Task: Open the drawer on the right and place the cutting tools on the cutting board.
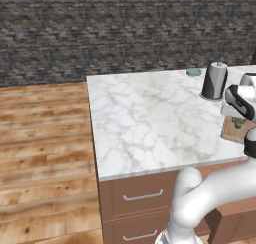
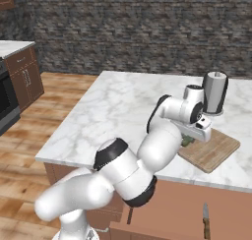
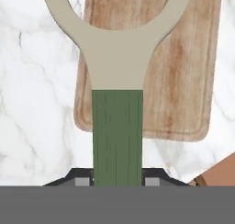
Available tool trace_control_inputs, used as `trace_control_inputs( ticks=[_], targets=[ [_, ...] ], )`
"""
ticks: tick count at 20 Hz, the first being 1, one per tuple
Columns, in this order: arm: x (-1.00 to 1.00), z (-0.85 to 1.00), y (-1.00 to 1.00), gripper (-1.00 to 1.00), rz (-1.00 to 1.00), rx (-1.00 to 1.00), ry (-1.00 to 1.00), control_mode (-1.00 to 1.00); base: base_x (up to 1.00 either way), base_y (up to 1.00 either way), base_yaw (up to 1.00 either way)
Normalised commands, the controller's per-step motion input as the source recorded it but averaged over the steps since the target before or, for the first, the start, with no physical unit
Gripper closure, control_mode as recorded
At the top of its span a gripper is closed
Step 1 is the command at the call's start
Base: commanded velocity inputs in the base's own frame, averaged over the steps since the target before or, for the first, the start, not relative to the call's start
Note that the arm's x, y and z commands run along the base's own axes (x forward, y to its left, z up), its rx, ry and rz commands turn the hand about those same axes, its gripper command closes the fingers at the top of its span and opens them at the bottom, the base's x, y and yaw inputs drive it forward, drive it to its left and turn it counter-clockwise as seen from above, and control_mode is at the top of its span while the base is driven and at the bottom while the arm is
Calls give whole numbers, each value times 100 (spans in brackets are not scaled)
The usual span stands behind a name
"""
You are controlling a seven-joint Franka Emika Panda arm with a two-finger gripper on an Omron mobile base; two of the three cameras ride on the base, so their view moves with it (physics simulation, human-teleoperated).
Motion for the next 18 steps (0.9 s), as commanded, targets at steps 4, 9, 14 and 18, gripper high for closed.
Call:
trace_control_inputs(
  ticks=[4,9,14,18],
  targets=[
    [16,-10,0,100,-19,1,0,-100,0,0,0],
    [22,-18,-9,100,-10,1,0,-100,0,0,0],
    [27,-19,-21,100,0,0,1,-100,0,0,0],
    [21,-10,-29,100,0,0,0,-100,0,0,0]
  ],
)
